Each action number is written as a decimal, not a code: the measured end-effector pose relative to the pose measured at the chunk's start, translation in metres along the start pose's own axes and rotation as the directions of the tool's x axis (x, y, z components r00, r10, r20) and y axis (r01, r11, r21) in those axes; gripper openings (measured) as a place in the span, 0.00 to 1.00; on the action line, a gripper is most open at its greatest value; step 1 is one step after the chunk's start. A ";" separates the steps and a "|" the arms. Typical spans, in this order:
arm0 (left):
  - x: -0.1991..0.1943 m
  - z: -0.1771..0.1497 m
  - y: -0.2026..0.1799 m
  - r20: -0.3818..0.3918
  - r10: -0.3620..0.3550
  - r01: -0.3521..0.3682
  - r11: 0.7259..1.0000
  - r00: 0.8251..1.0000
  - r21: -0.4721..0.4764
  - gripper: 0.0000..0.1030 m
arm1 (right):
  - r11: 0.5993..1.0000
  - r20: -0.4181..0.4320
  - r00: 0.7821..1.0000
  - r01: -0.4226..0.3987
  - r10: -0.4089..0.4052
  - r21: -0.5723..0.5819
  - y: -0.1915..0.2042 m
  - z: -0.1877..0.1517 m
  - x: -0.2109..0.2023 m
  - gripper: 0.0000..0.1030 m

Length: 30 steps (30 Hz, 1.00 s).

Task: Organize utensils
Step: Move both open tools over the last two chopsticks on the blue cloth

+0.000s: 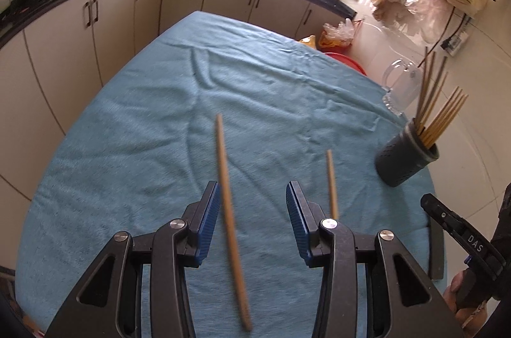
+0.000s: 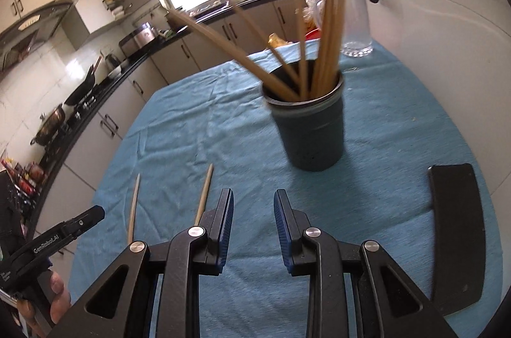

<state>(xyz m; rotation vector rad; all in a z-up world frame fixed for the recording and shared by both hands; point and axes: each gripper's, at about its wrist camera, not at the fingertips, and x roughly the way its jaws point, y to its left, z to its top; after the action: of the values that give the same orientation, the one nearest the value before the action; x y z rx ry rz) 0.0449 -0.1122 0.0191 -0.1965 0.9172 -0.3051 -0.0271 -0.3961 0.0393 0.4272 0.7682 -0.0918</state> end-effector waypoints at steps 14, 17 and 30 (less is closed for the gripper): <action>0.018 -0.018 0.057 0.014 0.117 -0.116 0.992 0.993 -0.051 0.42 | 0.998 -0.084 0.996 -0.012 0.007 -0.061 0.031 -0.013 0.034 0.29; 0.026 -0.022 0.066 0.000 0.126 -0.126 0.990 0.992 -0.065 0.42 | 0.998 -0.115 0.993 -0.038 0.032 -0.048 0.034 -0.012 0.043 0.29; 0.026 -0.025 0.067 0.032 0.079 -0.077 0.995 0.996 -0.061 0.48 | 0.997 -0.293 0.954 -0.068 0.058 -0.025 0.061 -0.003 0.115 0.29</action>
<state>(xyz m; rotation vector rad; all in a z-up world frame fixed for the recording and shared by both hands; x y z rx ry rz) 0.0516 -0.0585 -0.0345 -0.2197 0.8981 -0.2022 0.0677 -0.3311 -0.0211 0.4367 1.0457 0.0463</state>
